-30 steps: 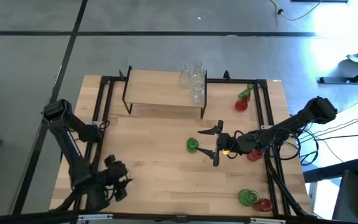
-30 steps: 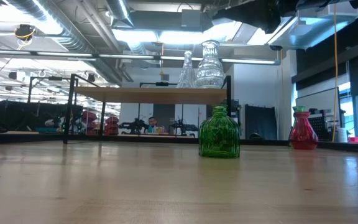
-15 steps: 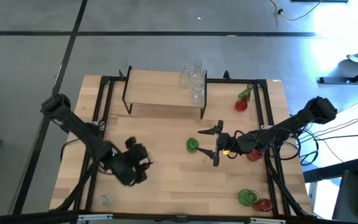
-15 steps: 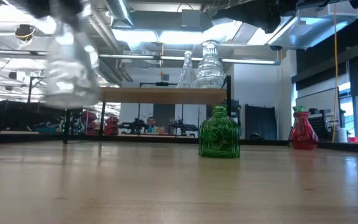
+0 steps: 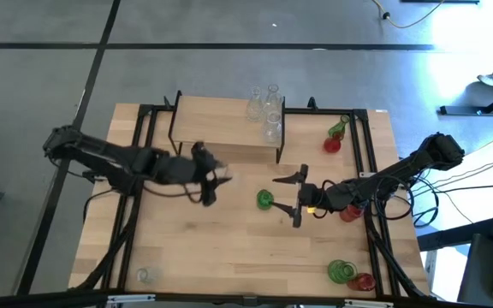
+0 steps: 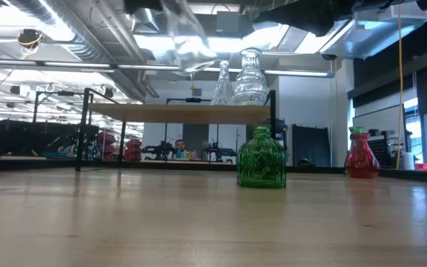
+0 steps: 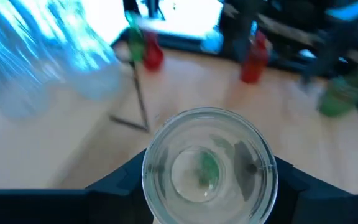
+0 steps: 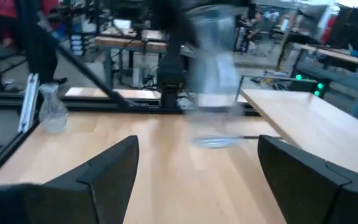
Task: Sort vases onto shelf
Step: Put the transparent vase aligned with the other transparent vase on the shelf
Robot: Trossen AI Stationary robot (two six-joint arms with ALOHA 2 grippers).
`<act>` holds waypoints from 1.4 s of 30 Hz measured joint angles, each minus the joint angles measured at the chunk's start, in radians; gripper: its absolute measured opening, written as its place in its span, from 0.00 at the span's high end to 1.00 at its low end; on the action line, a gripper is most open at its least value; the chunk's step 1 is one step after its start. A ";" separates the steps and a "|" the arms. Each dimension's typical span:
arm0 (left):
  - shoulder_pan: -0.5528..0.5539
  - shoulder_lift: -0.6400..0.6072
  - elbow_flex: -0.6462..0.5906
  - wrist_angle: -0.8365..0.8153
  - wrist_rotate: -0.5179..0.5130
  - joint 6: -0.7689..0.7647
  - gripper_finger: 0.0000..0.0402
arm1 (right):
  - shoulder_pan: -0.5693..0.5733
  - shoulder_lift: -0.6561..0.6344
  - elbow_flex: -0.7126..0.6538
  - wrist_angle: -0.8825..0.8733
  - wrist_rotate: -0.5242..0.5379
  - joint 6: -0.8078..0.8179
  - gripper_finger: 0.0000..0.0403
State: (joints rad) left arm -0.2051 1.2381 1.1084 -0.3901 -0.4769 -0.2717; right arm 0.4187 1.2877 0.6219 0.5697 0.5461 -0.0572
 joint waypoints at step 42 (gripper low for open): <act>0.598 0.417 0.472 -0.199 0.398 0.315 0.53 | 0.000 0.000 0.000 -0.020 0.120 -0.109 0.22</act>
State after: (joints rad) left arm 0.3929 1.6556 1.5802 -0.5894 -0.0786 0.0429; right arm 0.4187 1.2877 0.6216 0.5499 0.6660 -0.1658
